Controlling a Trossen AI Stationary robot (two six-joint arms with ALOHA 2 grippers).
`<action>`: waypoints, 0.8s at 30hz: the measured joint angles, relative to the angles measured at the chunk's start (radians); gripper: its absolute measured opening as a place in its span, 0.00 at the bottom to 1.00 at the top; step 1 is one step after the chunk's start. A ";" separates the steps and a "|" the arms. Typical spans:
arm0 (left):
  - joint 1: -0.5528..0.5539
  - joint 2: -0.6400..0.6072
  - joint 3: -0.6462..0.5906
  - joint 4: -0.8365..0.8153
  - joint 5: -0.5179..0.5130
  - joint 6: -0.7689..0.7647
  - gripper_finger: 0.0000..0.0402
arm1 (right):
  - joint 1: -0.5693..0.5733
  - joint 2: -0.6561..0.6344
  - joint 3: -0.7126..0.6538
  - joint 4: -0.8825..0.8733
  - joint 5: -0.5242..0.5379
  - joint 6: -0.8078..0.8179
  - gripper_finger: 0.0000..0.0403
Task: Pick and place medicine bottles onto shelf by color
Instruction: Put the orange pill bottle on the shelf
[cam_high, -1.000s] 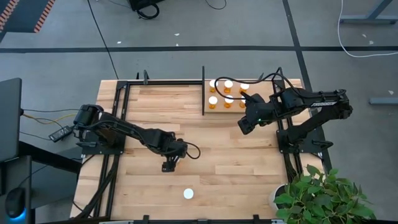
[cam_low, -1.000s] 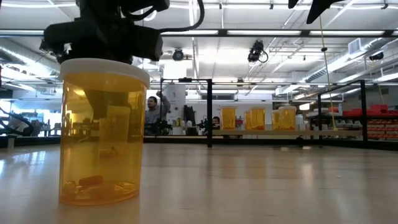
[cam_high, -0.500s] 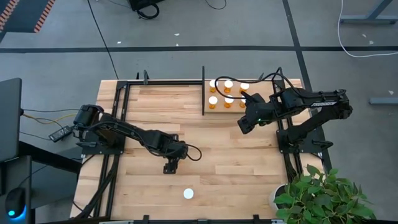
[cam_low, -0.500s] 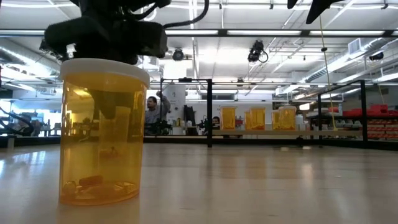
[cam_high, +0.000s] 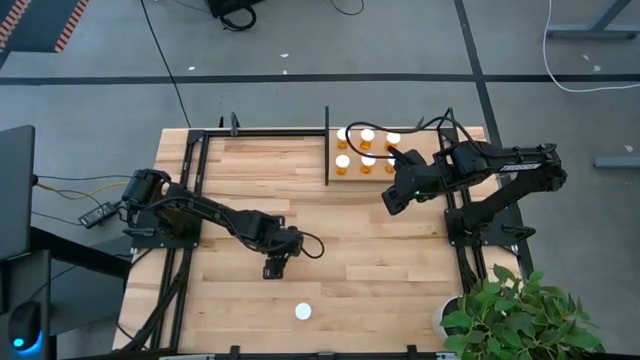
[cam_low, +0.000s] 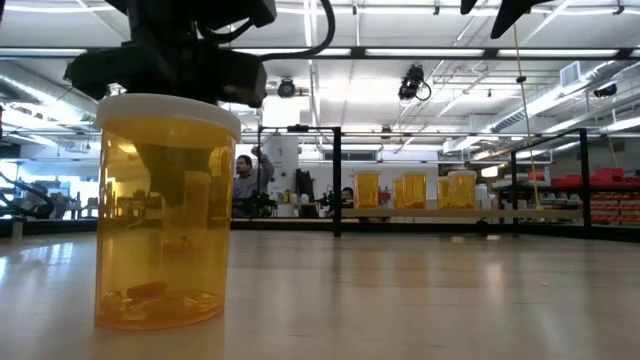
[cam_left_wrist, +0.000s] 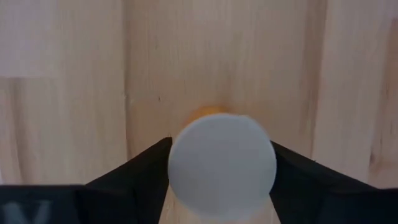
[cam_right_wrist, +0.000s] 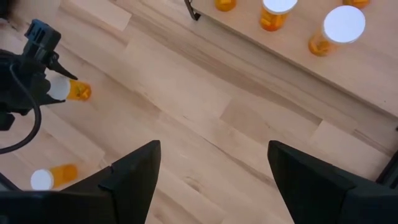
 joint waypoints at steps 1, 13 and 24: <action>0.000 0.000 0.000 0.001 0.000 -0.001 0.59 | 0.000 0.000 0.000 0.000 0.000 0.000 0.75; 0.000 0.000 0.030 0.004 0.000 -0.005 0.55 | 0.000 0.000 0.000 0.000 -0.002 0.002 0.75; 0.080 0.000 0.227 0.006 -0.012 0.082 0.52 | 0.000 -0.003 0.000 -0.019 -0.106 0.005 0.75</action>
